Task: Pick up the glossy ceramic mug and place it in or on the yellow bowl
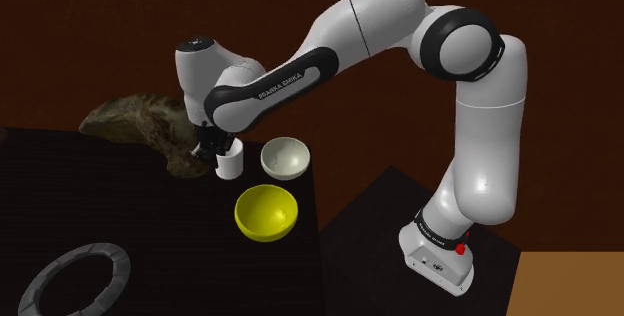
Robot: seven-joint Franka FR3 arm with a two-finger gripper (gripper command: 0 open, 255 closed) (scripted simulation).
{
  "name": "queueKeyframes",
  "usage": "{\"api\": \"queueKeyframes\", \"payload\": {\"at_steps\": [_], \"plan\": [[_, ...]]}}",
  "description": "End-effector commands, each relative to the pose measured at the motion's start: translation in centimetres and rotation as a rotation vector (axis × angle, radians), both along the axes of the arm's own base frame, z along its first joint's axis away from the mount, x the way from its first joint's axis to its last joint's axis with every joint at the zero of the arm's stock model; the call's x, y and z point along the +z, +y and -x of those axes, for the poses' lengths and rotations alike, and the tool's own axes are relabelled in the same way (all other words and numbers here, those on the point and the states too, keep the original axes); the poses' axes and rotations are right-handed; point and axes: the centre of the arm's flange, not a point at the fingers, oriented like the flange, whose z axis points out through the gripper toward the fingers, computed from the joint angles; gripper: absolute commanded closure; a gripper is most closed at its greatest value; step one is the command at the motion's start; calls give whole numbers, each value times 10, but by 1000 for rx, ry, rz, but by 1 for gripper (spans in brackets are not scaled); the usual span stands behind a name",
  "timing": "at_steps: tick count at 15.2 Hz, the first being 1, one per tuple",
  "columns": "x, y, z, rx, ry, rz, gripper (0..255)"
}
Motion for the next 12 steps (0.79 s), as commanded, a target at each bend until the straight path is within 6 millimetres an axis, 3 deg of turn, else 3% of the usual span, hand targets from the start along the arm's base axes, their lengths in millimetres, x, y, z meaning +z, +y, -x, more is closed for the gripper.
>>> {"api": "queueKeyframes", "payload": {"at_steps": [1,12], "plan": [[12,0,0,0,0,0,255],[70,0,0,0,0,0,255]]}}
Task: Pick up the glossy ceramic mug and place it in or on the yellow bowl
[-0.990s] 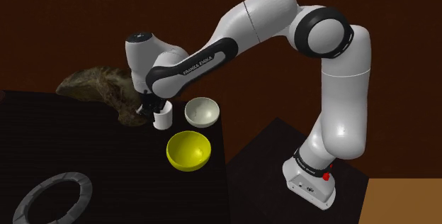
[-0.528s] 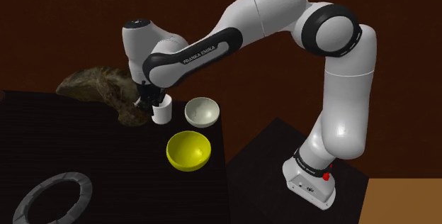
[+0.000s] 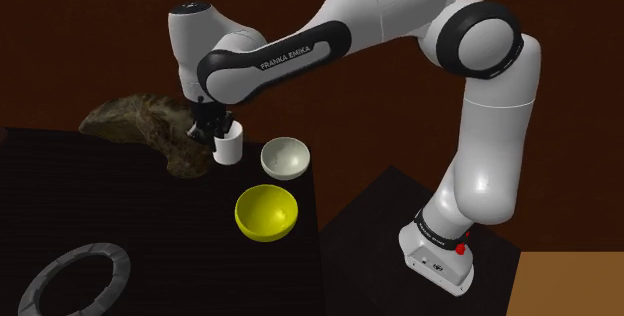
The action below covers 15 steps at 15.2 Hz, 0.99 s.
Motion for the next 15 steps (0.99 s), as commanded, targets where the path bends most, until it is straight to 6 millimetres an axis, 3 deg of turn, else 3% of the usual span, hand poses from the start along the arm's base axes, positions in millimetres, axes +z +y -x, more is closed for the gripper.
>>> {"api": "queueKeyframes", "payload": {"at_steps": [1,4,15], "plan": [[12,1,0,0,0,0,255],[25,1,0,0,0,0,255],[44,-9,143,0,0,0,255]]}}
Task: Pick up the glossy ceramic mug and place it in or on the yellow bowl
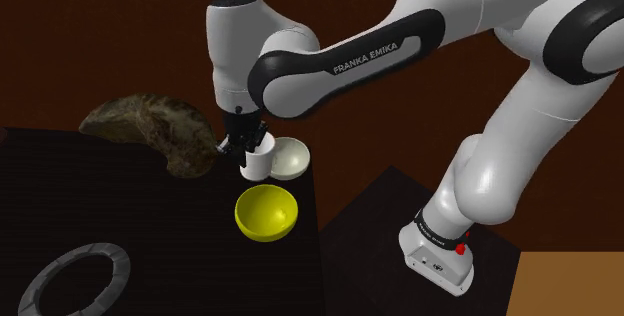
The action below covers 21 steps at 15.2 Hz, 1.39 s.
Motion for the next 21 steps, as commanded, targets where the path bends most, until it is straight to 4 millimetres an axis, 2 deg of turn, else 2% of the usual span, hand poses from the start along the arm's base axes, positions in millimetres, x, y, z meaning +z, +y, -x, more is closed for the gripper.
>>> {"api": "queueKeyframes", "payload": {"at_steps": [1,2,19,21], "plan": [[4,-4,27,-1,0,0,255],[6,-5,45,-1,0,0,255],[-84,-5,45,-1,0,0,255],[-88,-5,45,-1,0,0,255]]}}
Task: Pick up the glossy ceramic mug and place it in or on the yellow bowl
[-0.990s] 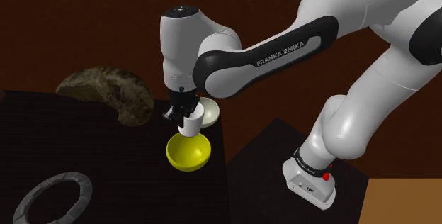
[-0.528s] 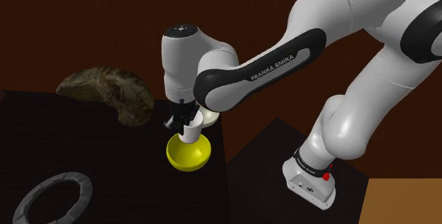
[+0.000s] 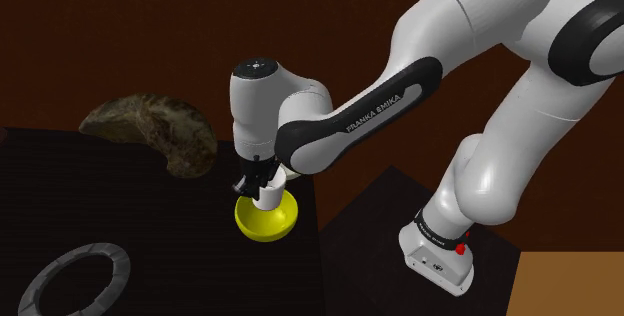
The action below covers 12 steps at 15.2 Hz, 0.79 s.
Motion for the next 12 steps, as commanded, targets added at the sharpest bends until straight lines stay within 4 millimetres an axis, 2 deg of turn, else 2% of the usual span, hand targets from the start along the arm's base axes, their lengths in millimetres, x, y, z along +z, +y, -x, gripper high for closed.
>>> {"api": "queueKeyframes", "payload": {"at_steps": [1,7,8,12], "plan": [[-3,-1,0,0,0,0,255],[-3,-1,0,0,0,0,255],[-3,-1,0,0,0,0,0],[-3,-1,0,0,0,0,0]]}}
